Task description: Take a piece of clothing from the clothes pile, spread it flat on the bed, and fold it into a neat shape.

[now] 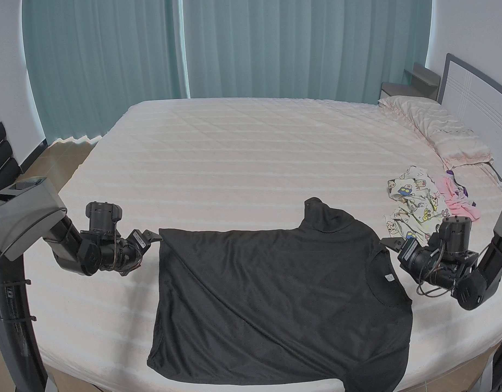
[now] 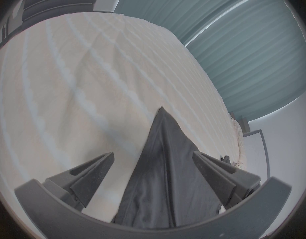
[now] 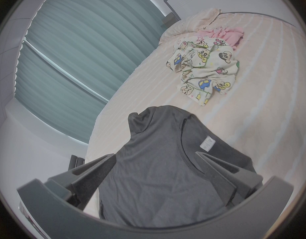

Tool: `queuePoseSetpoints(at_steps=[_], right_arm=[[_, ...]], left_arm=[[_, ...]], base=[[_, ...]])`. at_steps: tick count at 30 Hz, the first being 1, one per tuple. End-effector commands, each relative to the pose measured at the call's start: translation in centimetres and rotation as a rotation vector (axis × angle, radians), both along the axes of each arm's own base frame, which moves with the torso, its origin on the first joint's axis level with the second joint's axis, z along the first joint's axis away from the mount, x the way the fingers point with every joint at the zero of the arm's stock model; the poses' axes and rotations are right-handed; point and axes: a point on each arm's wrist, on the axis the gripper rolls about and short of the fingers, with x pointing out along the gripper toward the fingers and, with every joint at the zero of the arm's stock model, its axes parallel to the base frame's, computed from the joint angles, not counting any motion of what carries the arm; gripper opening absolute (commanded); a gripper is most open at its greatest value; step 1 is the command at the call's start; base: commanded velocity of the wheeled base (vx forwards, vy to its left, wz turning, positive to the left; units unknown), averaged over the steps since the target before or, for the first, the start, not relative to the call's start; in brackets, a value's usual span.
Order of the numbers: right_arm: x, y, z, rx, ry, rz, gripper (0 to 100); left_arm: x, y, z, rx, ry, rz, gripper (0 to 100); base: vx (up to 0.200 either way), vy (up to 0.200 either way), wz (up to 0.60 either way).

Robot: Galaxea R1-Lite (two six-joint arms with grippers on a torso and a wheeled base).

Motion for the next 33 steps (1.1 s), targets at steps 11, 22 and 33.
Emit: queuePoseSetpoints(at_steps=[11, 22, 33], right_arm=[[14.0, 5.4, -1.4, -0.030, -0.015, 0.033, 100], [16.4, 5.8, -3.5, -0.348, -0.117, 0.138, 100], [18.5, 5.8, -5.4, -0.493, -0.178, 0.205, 100]], left_arm=[[-9.7, -1.8, 0.9, -0.149, 0.018, -0.076, 100], [-10.1, -1.6, -0.3, -0.156, 0.047, -0.077, 100], [-10.3, -1.8, -0.7, -0.158, 0.068, -0.082, 100]], base=[[0.000, 0.000, 0.00], [0.000, 0.000, 0.00], [0.000, 0.000, 0.00]])
